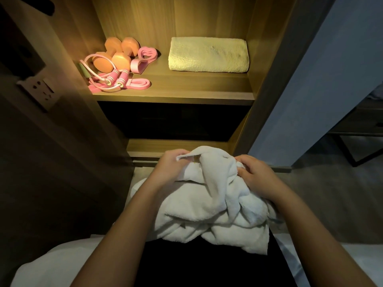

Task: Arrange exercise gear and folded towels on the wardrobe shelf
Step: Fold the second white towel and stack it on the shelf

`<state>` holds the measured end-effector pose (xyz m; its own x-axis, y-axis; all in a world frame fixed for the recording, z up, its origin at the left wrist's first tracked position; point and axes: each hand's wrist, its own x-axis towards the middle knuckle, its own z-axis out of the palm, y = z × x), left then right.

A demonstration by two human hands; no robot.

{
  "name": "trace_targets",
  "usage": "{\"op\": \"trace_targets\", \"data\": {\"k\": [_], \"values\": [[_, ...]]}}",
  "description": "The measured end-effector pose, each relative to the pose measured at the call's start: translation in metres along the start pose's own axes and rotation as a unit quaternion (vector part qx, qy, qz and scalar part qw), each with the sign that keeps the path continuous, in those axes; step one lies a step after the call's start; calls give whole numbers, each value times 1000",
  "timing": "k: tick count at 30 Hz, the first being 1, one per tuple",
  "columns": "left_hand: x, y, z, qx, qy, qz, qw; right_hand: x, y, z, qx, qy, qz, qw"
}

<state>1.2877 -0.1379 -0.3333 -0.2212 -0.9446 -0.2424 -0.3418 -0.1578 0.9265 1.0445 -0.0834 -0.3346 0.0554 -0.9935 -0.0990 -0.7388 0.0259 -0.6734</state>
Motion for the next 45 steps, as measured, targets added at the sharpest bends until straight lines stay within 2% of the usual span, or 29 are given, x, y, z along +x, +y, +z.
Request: {"op": "trace_targets", "data": {"k": [4, 8, 10, 12, 15, 18, 25, 31, 36, 40, 42, 44, 45], "values": [[11, 1, -15, 98, 42, 37, 994, 0, 3, 1, -37, 5, 12, 999], [-4, -17, -28, 64, 98, 99, 988, 2, 9, 3, -29, 18, 37, 999], [-11, -24, -28, 144, 121, 143, 972, 3, 10, 5, -19, 19, 45, 999], [-14, -31, -22, 226, 83, 159, 958, 6, 9, 7, -25, 16, 48, 998], [-13, -37, -11, 304, -26, 82, 949, 7, 8, 8, -29, 11, 54, 998], [-2, -34, 2, 303, -55, 57, 950, 6, 8, 8, -35, 10, 57, 998], [-2, -19, 1, 245, 15, 115, 963, 2, 3, 5, -22, 30, 61, 997], [-10, 53, -43, 298, 6, 237, 925, 2, -16, -6, 15, 75, 1, 997], [-27, 115, -58, 246, 20, 326, 913, -2, -28, -17, 19, 91, -16, 996], [-27, 111, -33, 372, -83, 240, 893, -18, -33, -20, 50, 139, -23, 989], [-22, 86, -4, 433, -103, 194, 874, -29, -37, -25, 91, 164, -22, 982], [-18, 57, 24, 450, -111, 157, 872, -40, -41, -30, 132, 170, -10, 977], [-15, 45, 34, 437, -119, 133, 882, -45, -42, -33, 145, 173, -8, 974]]}}
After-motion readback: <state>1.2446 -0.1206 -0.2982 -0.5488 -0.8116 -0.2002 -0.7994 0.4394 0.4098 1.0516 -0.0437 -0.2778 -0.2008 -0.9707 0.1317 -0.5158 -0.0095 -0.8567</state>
